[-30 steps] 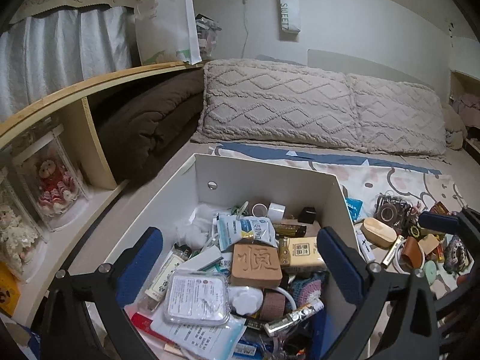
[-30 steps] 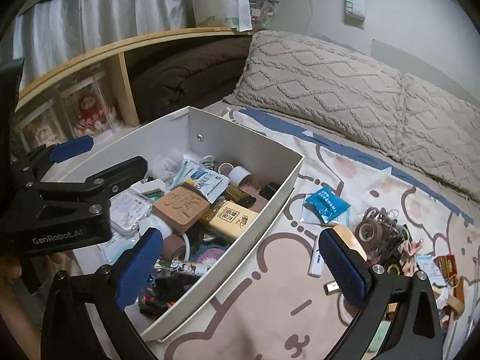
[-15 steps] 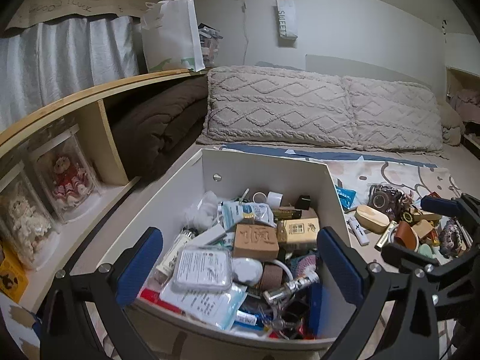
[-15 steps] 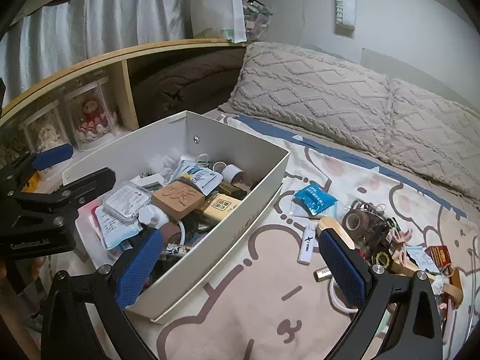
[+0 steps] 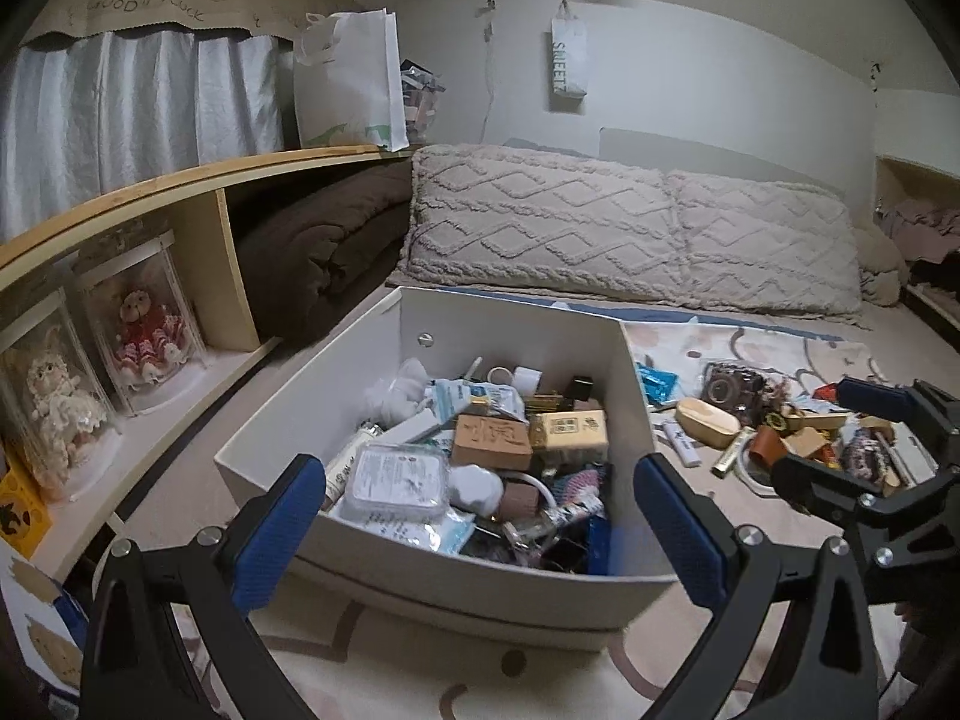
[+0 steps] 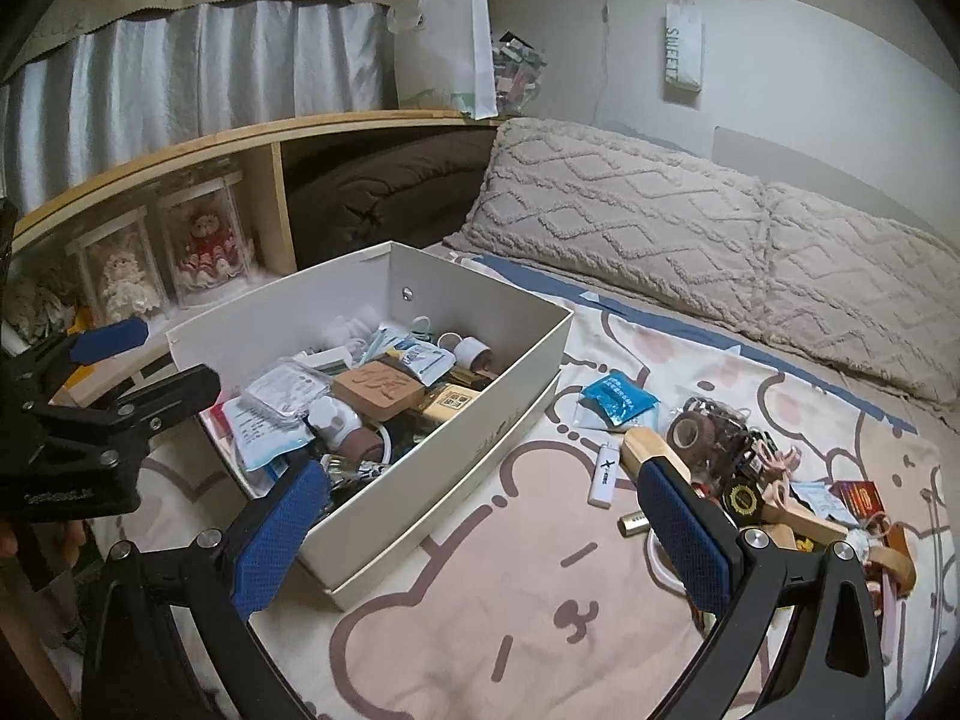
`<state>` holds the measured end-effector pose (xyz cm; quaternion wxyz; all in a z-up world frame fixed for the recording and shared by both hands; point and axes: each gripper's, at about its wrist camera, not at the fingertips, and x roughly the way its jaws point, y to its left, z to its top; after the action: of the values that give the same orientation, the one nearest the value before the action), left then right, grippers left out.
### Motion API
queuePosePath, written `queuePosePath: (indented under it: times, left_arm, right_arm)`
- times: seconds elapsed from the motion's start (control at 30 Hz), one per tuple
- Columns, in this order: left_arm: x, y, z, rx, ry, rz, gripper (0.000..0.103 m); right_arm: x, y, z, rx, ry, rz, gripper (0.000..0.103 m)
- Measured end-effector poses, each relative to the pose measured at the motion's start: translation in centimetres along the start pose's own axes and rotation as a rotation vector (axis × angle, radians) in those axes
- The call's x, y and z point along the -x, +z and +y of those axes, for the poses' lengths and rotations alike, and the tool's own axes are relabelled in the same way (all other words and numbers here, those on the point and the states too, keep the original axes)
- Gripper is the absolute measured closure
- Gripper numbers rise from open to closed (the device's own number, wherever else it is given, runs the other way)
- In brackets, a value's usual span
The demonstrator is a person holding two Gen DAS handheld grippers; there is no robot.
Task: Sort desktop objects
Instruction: 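Withdraw both open grippers up and away from the box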
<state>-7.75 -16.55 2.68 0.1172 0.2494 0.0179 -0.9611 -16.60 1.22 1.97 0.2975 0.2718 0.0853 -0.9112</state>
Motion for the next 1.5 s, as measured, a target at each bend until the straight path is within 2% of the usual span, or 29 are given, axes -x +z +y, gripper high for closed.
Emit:
queuePosePath:
  times: [0.33,0.57,1.13,1.5]
  left_arm:
    - [3.3,-1.4,-0.3,-0.001,0.0,-0.043,0.0]
    - [4.6,-2.6,-0.9,-0.01,-0.011,-0.056,0.0]
    - [5.5,-3.7,-2.5,-0.008,-0.051,-0.082,0.0]
    - [5.8,-4.1,-4.2,-0.018,-0.102,-0.11,0.0]
  right_arm:
    - [2.1,-1.6,0.8,0.022,-0.016,-0.014,0.0]
    - [3.8,-2.4,0.3,-0.024,-0.004,-0.04,0.0]
    - [6.3,-4.3,-0.2,-0.032,-0.054,-0.082,0.0]
    - [7.8,-5.5,-1.6,-0.055,-0.086,-0.113,0.0]
